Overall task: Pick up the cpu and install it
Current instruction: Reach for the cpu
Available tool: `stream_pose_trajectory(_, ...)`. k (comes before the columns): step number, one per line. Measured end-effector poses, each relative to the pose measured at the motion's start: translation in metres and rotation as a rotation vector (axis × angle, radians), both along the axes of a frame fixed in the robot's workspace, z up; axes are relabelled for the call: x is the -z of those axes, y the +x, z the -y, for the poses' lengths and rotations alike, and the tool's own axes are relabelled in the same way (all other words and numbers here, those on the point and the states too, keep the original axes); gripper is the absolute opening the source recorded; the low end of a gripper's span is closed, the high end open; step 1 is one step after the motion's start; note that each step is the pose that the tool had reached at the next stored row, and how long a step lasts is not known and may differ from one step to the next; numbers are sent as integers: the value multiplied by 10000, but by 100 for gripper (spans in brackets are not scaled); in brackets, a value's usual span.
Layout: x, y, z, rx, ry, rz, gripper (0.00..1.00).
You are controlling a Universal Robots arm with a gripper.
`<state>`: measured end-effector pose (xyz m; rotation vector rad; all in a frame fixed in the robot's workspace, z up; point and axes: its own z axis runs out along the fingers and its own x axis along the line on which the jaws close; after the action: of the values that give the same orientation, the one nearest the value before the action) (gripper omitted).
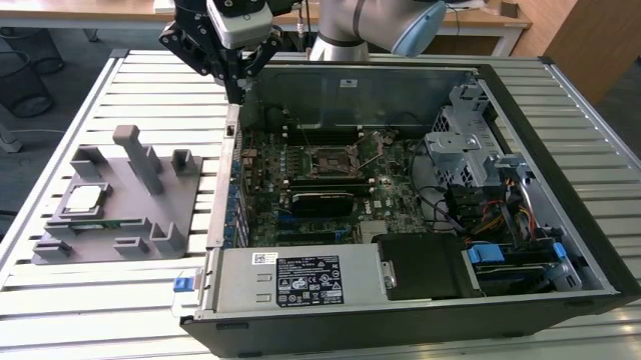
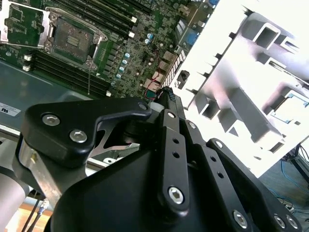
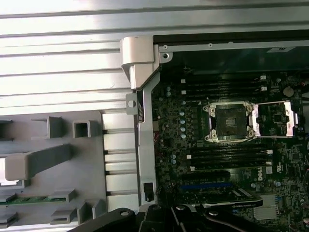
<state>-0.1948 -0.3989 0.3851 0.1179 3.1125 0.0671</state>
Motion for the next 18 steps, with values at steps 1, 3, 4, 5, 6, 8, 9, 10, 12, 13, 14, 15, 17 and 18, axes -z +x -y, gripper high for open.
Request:
stream_pose_trajectory(1, 1, -6, 0, 0, 0, 0, 11)
stream_pose_trajectory(3, 2, -22, 0, 0, 0, 0, 11)
stream_pose_trajectory(4, 3, -32, 0, 0, -1, -1, 11)
stream_pose_trajectory(5, 4, -39, 0, 0, 0, 0, 11)
stream_pose_trajectory(6, 5, -54, 0, 0, -1, -2, 11)
stream_pose_trajectory(8, 8, -72, 0, 1, 0, 0, 11)
stream_pose_trajectory(9, 8, -81, 0, 0, 0, 0, 11)
stream_pose_trajectory(10, 9, -92, 0, 1, -1, -1, 11)
stream_pose_trajectory(12, 11, -112, 0, 0, -1, -1, 11)
stream_pose_trajectory(13, 11, -124, 0, 1, -1, -1, 11)
stream_pose_trajectory(14, 12, -134, 0, 1, 0, 0, 11)
stream_pose_trajectory(15, 13, -144, 0, 0, 0, 0, 11)
stream_pose_trajectory(17, 15, -167, 0, 1, 0, 0, 11)
stream_pose_trajectory(18, 16, -177, 0, 0, 0, 0, 11)
